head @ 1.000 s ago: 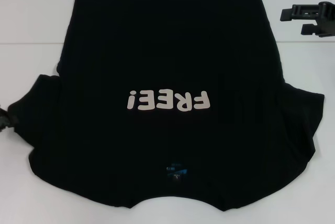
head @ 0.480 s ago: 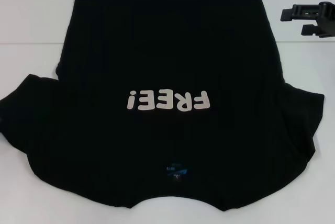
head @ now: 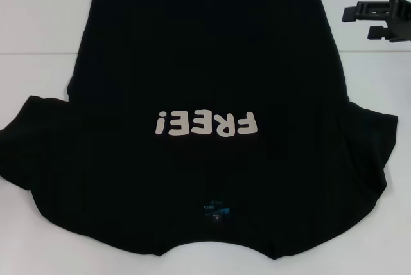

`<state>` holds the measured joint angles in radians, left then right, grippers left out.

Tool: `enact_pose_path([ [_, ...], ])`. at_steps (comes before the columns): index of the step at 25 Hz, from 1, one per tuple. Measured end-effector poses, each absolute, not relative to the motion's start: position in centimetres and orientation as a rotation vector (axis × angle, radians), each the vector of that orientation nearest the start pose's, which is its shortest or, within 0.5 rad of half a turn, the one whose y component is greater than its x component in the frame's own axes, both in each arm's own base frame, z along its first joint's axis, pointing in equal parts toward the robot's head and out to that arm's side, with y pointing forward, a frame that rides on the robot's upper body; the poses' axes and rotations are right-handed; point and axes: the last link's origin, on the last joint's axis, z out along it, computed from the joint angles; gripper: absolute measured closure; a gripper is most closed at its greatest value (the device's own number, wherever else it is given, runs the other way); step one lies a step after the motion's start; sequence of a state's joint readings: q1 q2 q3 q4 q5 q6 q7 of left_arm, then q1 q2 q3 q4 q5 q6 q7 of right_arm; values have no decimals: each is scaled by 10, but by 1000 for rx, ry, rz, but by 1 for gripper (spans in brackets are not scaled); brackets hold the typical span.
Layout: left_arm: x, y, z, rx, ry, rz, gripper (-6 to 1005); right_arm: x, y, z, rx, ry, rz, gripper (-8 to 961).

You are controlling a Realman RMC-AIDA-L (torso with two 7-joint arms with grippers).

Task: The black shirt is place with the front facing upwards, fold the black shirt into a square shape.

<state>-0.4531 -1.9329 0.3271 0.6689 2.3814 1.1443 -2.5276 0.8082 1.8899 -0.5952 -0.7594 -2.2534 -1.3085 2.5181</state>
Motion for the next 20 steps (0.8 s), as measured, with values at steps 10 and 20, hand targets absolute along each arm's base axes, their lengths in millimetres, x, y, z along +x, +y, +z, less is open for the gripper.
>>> enact_pose_path([
  [10,-370,352,110,-1602,-1933,-644,996,222,449,111,-2099,1564,615,58],
  [20,-317,385,89,-1851,-1901,-566,995,223,449,109,-2104,1565,605,67],
])
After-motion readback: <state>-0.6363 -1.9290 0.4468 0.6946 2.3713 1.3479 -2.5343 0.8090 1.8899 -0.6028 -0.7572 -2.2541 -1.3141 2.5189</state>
